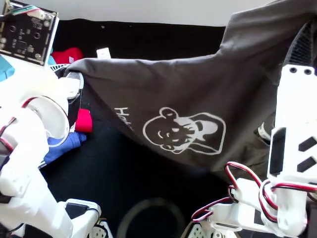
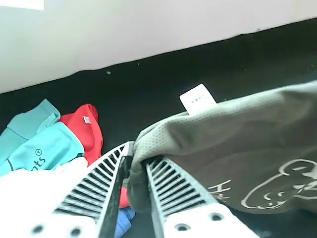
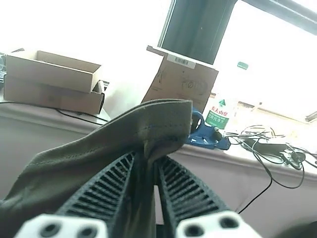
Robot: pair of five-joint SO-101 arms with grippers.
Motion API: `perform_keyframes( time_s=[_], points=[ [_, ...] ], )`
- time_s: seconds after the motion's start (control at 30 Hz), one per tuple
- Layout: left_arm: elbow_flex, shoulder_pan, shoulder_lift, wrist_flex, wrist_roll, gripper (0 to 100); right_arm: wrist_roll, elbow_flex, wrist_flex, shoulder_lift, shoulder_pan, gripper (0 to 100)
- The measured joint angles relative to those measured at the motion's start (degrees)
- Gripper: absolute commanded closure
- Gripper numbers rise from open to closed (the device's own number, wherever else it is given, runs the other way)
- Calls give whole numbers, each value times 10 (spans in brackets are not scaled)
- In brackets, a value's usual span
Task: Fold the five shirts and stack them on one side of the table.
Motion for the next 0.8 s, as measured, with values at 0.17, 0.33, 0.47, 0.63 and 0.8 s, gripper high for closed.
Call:
perform_keyframes(
  time_s=[0.17,0.33,0.47,0.63,0.8],
  points=[
    [58,0,-1,0,0,992,0,51,-65,-4,0,993],
    [79,0,-12,0,0,992,0,76,-108,-4,0,993],
    [82,0,-64,0,0,992,0,81,-108,-35,0,993],
    [82,0,-142,0,-4,992,0,81,-108,-102,1,993],
    [80,-4,-200,0,-4,992,0,78,-108,-145,1,993]
  ],
)
